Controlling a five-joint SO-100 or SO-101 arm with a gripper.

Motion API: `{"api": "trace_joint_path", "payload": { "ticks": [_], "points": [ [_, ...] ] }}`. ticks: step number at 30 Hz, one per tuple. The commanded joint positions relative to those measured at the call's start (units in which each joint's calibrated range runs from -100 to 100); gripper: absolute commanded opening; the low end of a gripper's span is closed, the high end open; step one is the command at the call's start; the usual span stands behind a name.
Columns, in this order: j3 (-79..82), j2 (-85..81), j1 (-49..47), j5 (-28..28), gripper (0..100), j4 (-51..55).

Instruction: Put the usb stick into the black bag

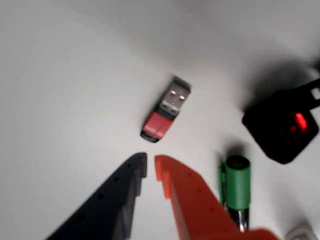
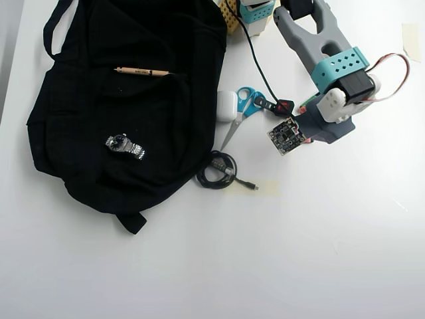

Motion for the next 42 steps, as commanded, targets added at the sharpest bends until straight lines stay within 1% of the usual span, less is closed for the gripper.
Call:
{"api": "trace_joint_path", "payload": {
  "ticks": [1, 7, 9, 11, 14, 21, 25, 26, 28, 33, 39, 42],
  "points": [
    [-1.9, 0.6, -0.5, -1.7, 2, -4.0],
    [-1.3, 1.1, -0.2, 14.7, 2, -12.7],
    [-1.3, 1.1, -0.3, 19.6, 2, -14.0],
    [-2.0, 1.1, -0.8, 23.1, 2, -14.7],
    [-2.0, 0.6, -2.0, 26.4, 2, -15.4],
    [-2.0, -0.1, -5.7, 36.8, 2, -16.0],
    [-2.0, -0.1, -7.1, 45.1, 2, -15.8],
    [-1.8, -0.1, -7.3, 48.6, 2, -15.1],
    [-1.2, -0.1, -7.4, 52.4, 2, -14.7],
    [-1.1, 0.3, -8.7, 63.3, 2, -10.4],
    [-1.9, -0.2, -9.1, 69.1, 2, -4.8],
    [-1.6, -0.2, -9.1, 70.5, 2, -3.9]
  ]
}}
